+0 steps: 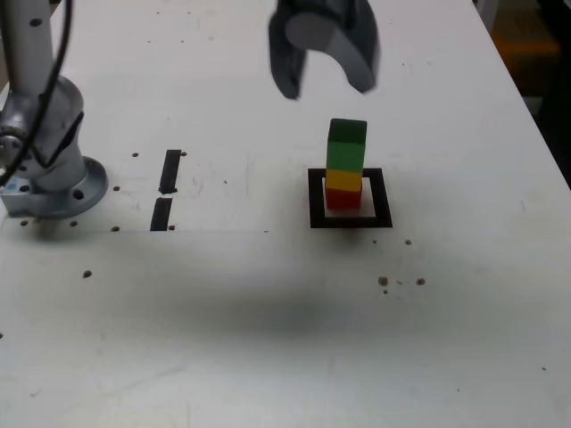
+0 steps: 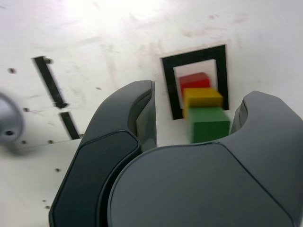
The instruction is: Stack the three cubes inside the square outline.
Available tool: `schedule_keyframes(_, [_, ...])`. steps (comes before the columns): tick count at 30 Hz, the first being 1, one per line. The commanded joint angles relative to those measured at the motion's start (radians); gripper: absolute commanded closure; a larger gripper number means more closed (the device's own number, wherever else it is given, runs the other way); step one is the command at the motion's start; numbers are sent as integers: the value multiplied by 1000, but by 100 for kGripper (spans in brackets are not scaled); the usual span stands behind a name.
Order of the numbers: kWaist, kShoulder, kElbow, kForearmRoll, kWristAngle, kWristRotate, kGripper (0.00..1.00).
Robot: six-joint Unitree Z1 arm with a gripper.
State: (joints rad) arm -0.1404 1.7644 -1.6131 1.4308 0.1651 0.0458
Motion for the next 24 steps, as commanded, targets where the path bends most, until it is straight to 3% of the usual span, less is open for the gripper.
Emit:
schedule_keyframes(1, [9, -46, 29, 18, 6, -4, 32])
schedule_keyframes(7, [14, -126, 167, 26, -14, -42, 32])
schedule_keyframes(14, [14, -152, 278, 6, -48, -77, 32])
schedule_keyframes(18, [14, -154, 356, -49, -71, -90, 32])
schedule_keyframes(24, [14, -150, 513, -218, -112, -105, 31])
